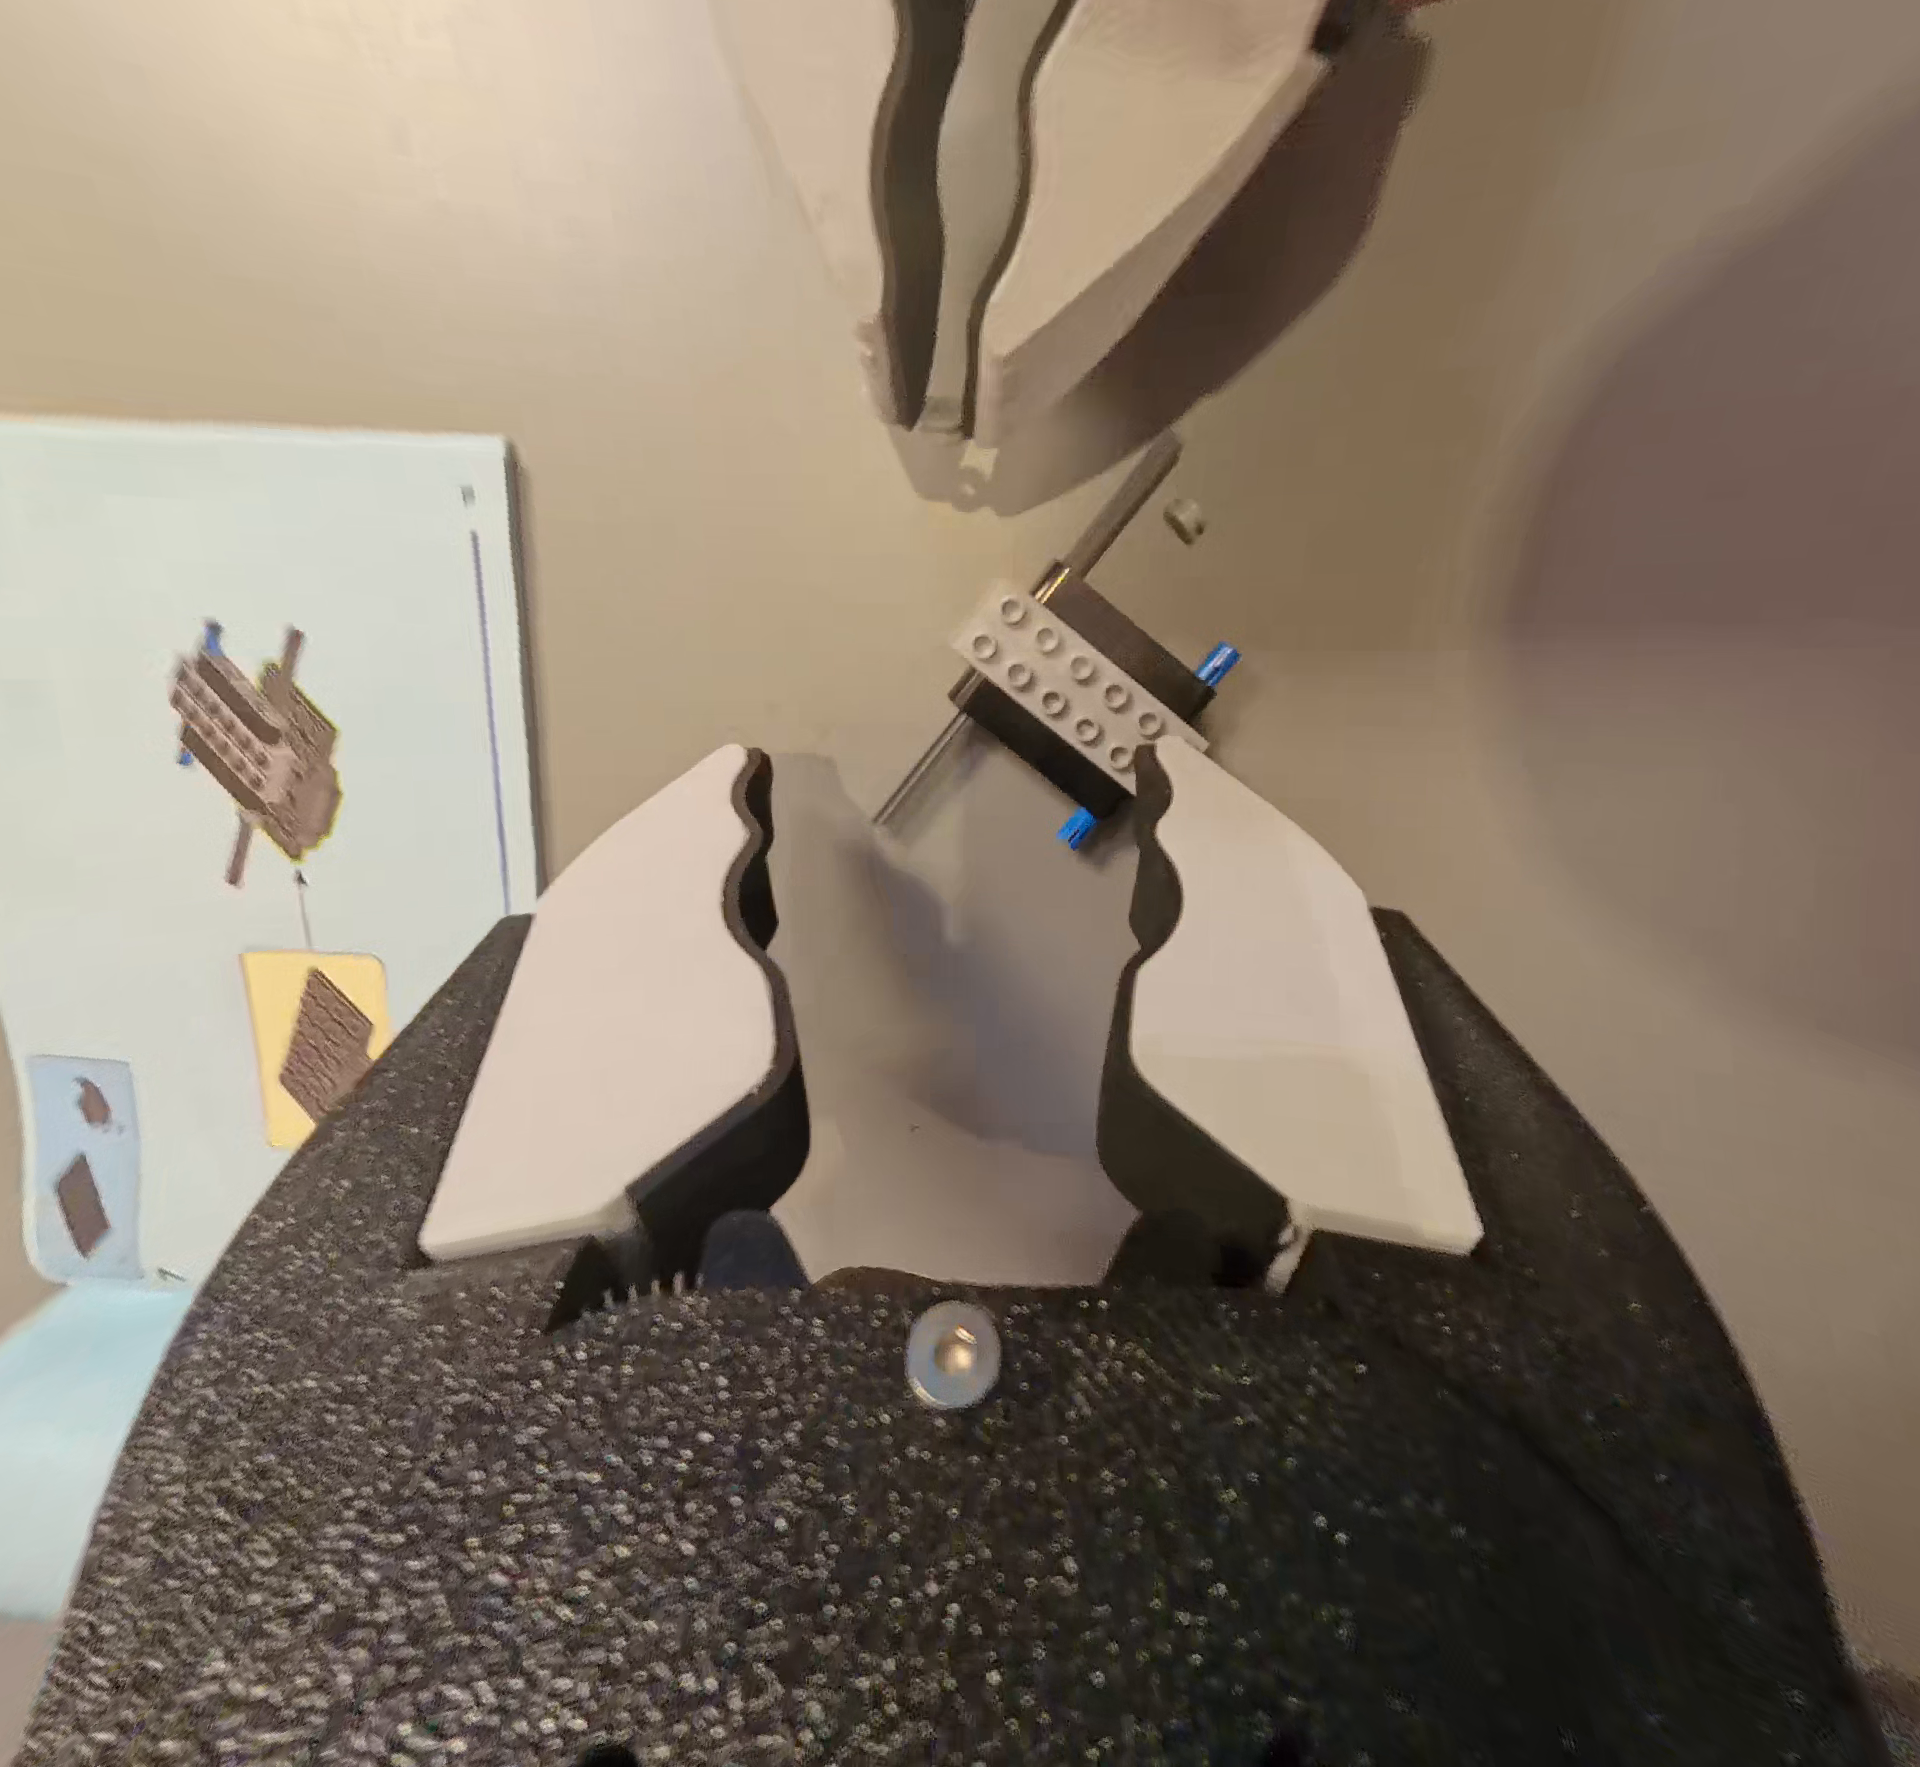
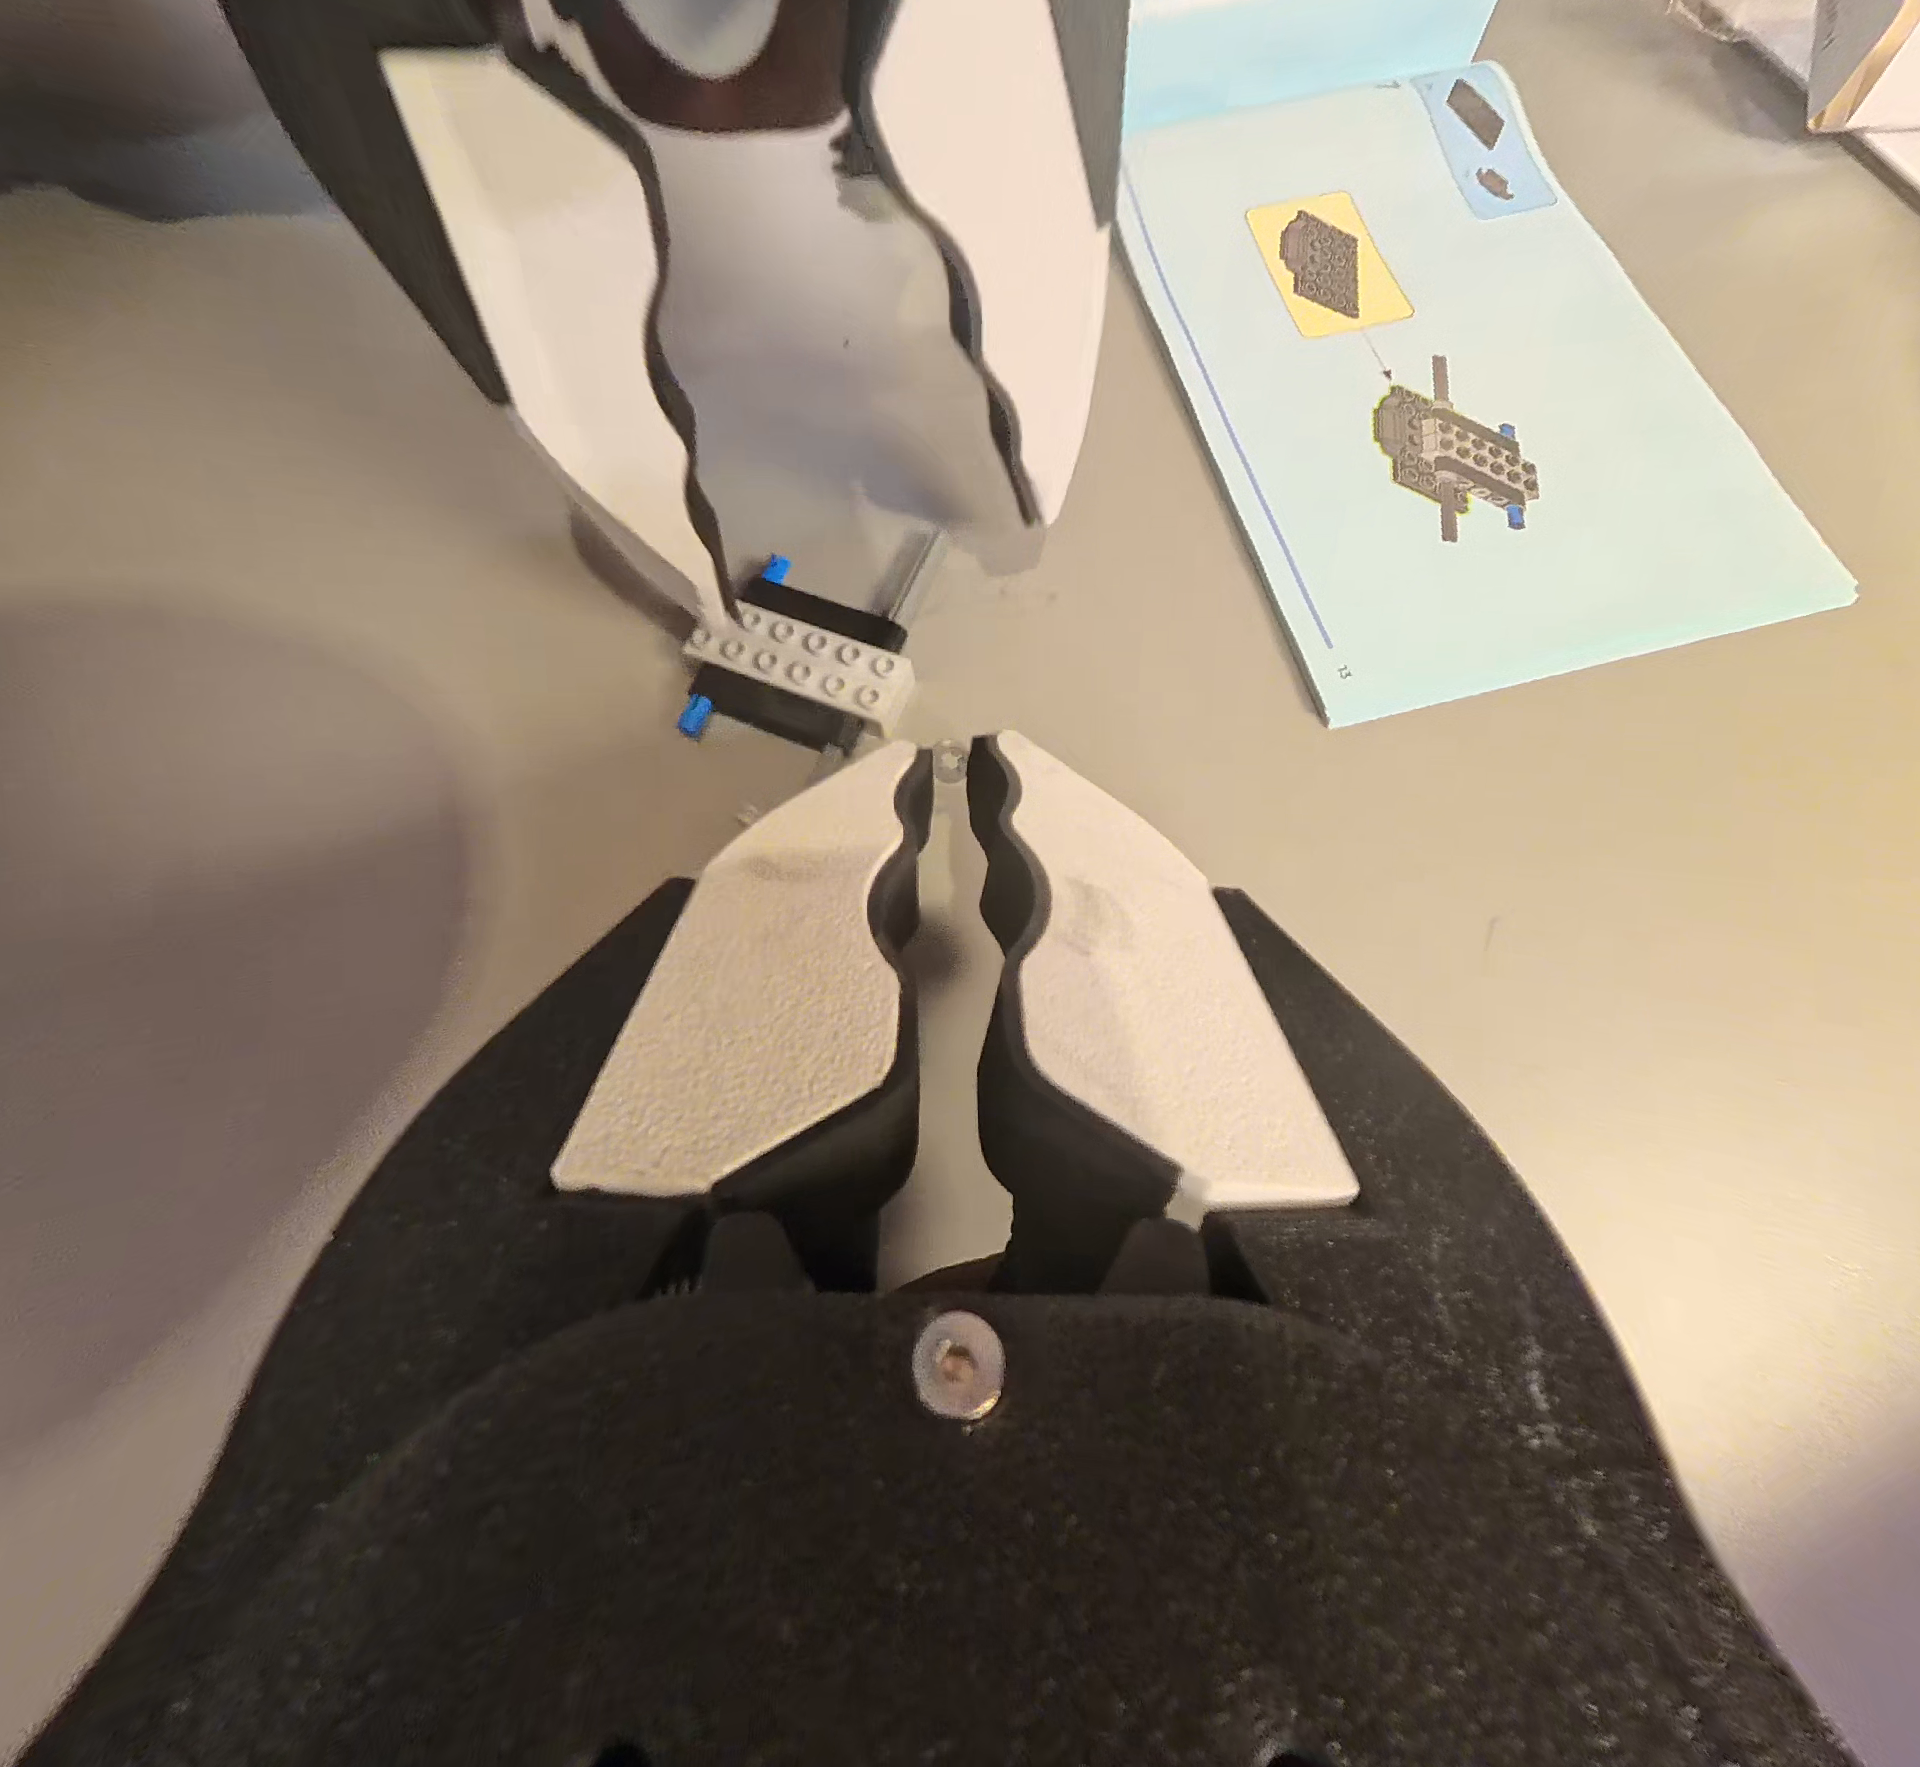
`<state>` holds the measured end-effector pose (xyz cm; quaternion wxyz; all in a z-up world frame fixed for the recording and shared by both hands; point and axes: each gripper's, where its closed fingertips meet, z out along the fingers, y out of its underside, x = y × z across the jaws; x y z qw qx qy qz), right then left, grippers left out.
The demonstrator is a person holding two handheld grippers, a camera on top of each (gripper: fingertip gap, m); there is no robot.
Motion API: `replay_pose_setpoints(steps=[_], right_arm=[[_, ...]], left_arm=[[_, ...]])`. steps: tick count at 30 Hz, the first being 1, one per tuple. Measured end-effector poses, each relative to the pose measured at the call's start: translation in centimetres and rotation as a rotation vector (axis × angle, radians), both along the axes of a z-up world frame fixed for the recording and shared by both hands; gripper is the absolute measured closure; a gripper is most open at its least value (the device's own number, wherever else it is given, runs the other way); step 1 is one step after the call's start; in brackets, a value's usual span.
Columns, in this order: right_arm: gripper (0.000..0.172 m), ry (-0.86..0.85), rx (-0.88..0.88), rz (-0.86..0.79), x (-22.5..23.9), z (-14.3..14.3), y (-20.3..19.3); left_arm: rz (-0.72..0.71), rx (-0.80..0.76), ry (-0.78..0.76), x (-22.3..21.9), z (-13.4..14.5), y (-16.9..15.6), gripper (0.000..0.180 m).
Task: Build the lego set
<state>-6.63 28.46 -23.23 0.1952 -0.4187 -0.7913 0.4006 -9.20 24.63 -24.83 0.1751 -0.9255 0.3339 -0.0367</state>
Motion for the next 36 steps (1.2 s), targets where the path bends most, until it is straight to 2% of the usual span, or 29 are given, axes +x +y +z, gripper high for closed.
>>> replay_pose_setpoints(steps=[4, 8, 14, 17, 28, 32, 36], right_arm=[[0.165, -0.061, 0.113, 0.043, 0.8, -1.3, 0.6], [0.165, -0.128, 0.195, 0.09, 1.7, -2.7, 0.7], [0.165, -0.126, 0.175, 0.089, 1.7, -2.8, 0.5], [0.165, -0.119, 0.173, 0.085, 1.7, -2.8, 0.5], [0.152, -0.08, 0.153, 0.078, 1.3, -2.2, 0.4], [0.151, -0.02, 0.082, 0.045, 0.6, -0.5, 0.2], [0.149, -0.033, -0.108, -0.022, -0.3, 1.3, -0.9]], left_arm=[[-0.199, 0.057, -0.028, 1.5, 0.5, -0.1, 0.106], [-0.376, 0.029, -0.081, 2.5, 0.5, -0.5, 0.103], [-0.49, -0.054, -0.021, 2.4, -1.6, -1.0, 0.114], [-0.46, -0.023, -0.057, 3.0, -1.5, -1.1, 0.127], [-0.186, 0.159, -0.144, 2.2, -1.0, -1.5, 0.127], [-0.089, 0.323, -0.108, 1.3, 0.0, -0.8, 0.127], [-0.054, 0.519, 0.048, 0.1, 1.4, 0.0, 0.127]])
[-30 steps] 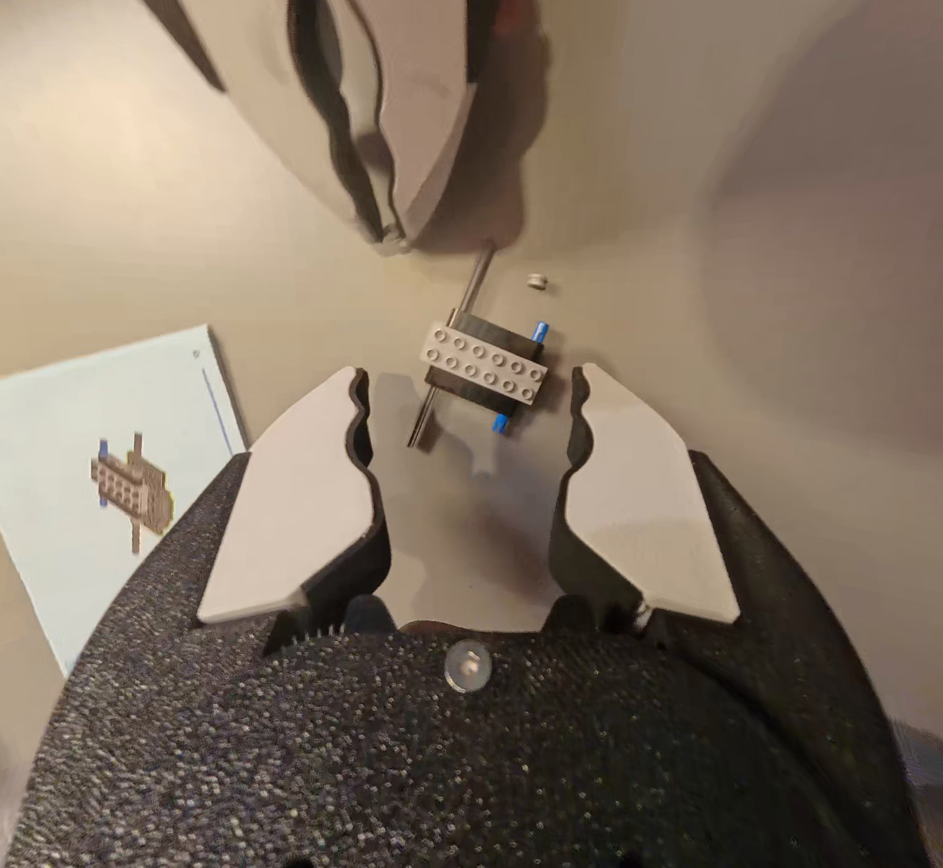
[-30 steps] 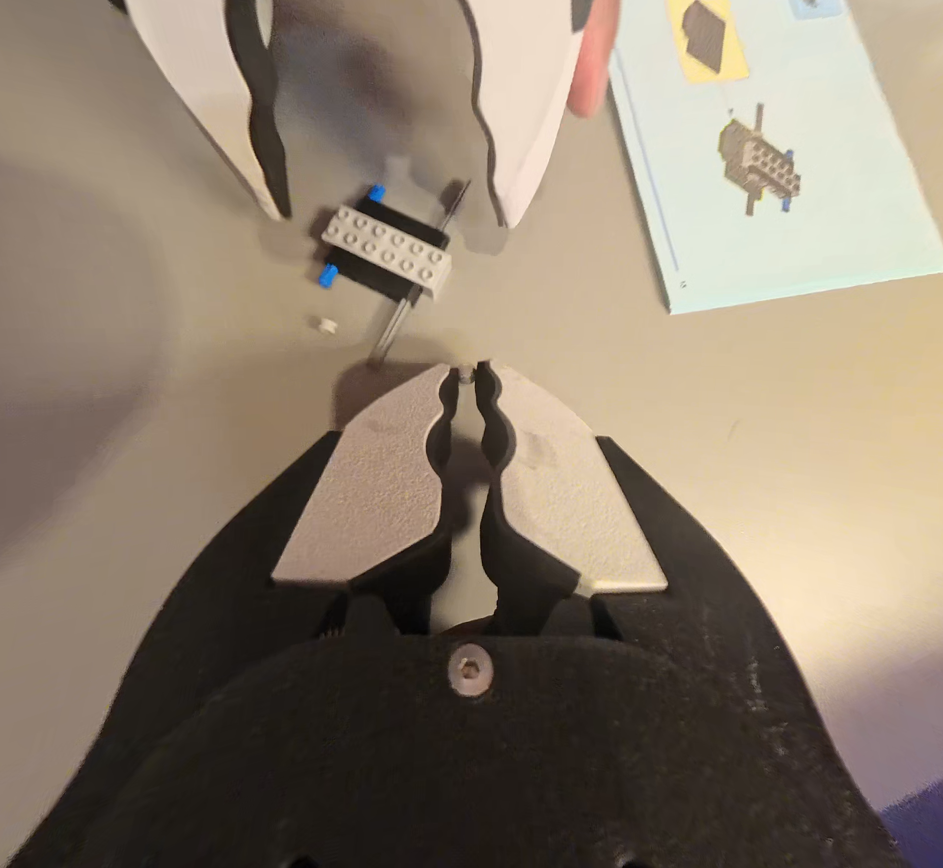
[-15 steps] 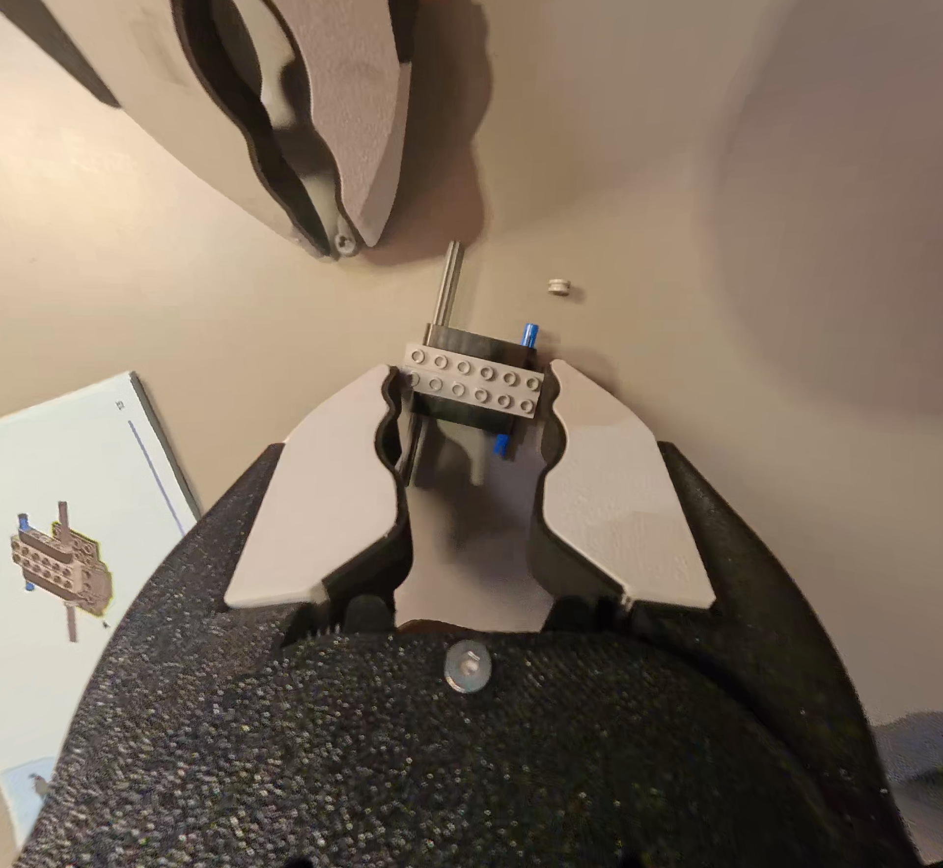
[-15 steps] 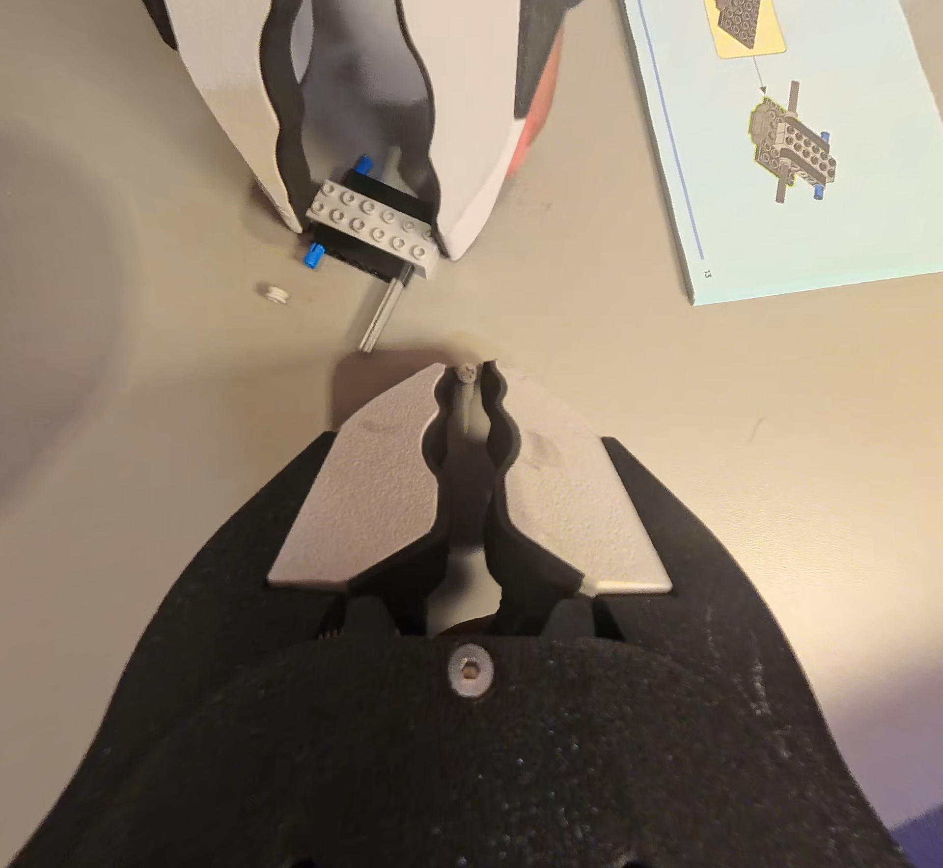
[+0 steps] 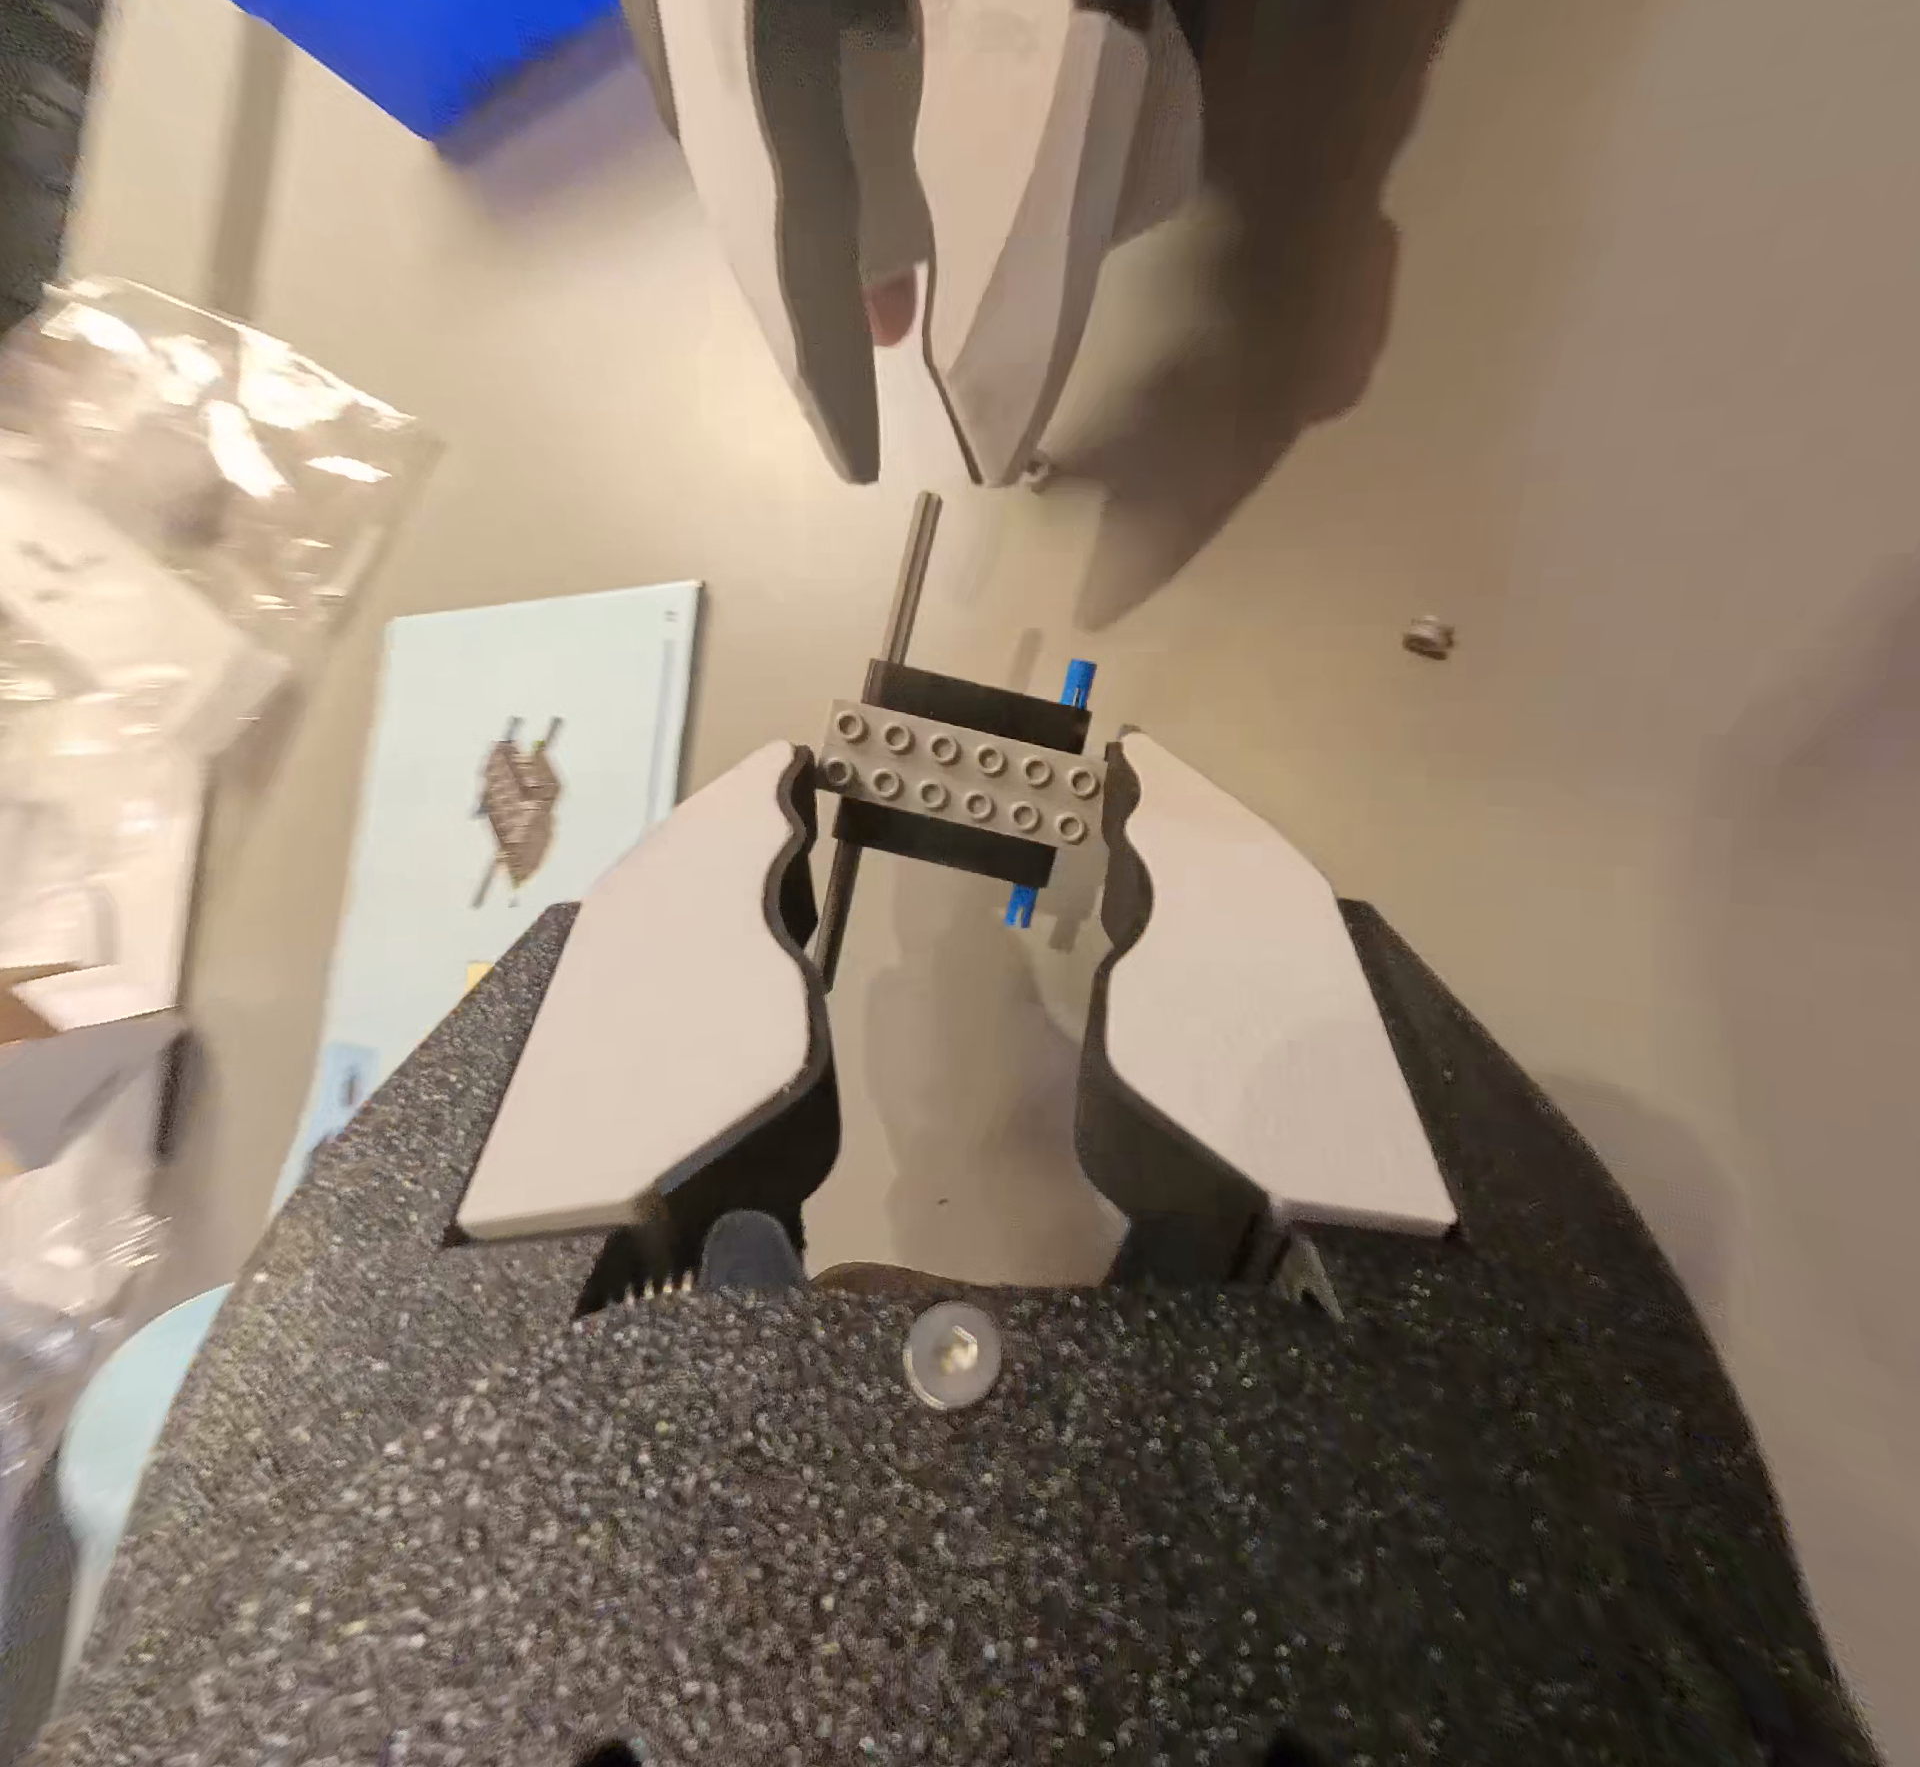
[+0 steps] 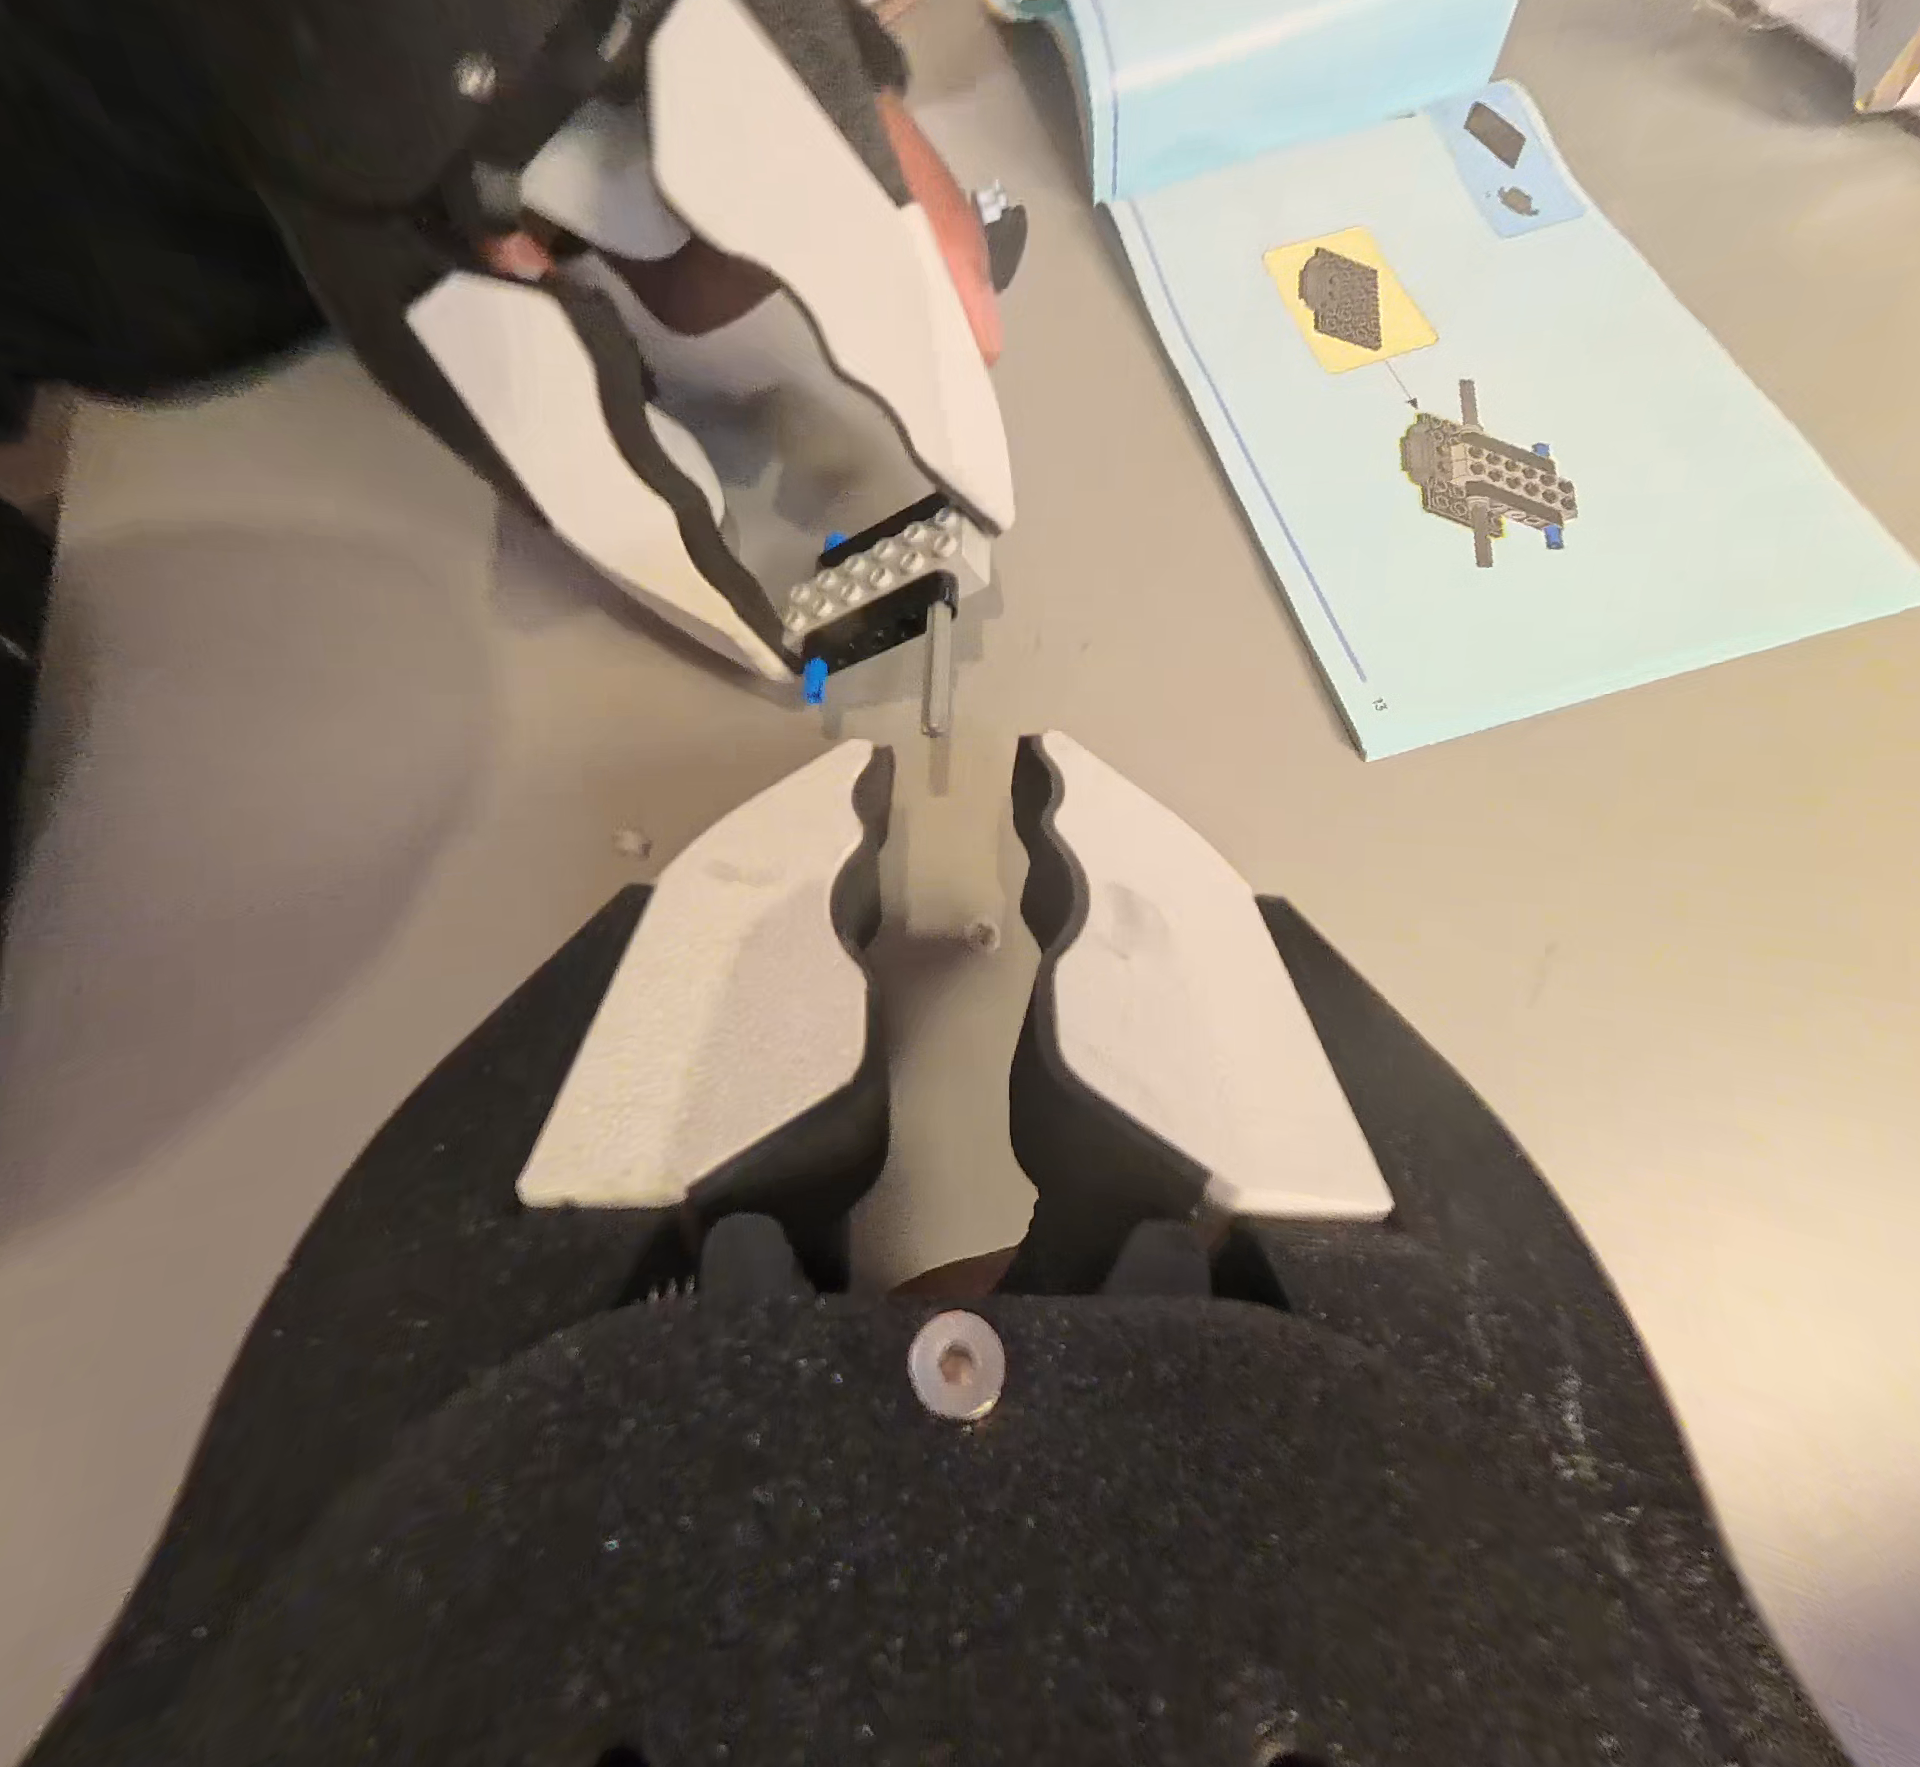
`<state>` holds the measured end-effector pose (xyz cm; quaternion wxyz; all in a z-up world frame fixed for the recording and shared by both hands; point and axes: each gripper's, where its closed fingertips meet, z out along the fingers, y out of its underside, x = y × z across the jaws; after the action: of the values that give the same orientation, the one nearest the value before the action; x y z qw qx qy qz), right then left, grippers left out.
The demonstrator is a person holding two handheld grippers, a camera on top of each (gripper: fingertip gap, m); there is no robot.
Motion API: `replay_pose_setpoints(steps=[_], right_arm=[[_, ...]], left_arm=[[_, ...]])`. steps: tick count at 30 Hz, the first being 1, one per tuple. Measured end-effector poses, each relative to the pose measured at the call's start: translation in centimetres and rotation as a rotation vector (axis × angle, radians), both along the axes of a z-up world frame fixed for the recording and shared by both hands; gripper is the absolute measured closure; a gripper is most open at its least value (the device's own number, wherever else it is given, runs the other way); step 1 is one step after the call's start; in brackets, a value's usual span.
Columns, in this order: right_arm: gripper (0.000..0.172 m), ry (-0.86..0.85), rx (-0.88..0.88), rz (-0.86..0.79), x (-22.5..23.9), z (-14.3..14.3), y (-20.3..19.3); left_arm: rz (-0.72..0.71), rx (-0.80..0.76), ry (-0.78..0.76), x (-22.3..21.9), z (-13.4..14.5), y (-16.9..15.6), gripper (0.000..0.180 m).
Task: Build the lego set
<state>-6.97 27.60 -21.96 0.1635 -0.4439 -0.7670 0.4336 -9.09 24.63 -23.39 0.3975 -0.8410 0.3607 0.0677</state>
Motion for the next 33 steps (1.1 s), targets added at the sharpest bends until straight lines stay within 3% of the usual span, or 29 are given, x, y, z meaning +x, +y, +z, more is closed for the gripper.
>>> replay_pose_setpoints(steps=[6, 11, 18, 24, 33], right_arm=[[0.141, -0.015, -0.19, -0.127, -1.4, 0.9, -0.3], [0.141, 0.008, -0.347, -0.137, -2.1, 2.1, -1.7], [0.155, 0.053, -0.335, -0.152, -2.5, 2.3, -2.0], [0.159, 0.064, -0.325, -0.118, -2.1, 2.3, -1.8], [0.16, 0.098, -0.178, 0.009, -1.1, 1.5, -2.1]], left_arm=[[0.165, 0.29, 0.096, -1.7, 2.5, 1.0, 0.127], [0.215, 0.375, 0.137, -1.5, 3.0, 1.5, 0.127], [0.208, 0.433, 0.123, -0.2, 3.7, 1.9, 0.127], [0.17, 0.412, 0.083, 0.4, 3.9, 1.8, 0.128], [0.067, 0.189, -0.237, 0.6, 4.2, 0.3, 0.122]])
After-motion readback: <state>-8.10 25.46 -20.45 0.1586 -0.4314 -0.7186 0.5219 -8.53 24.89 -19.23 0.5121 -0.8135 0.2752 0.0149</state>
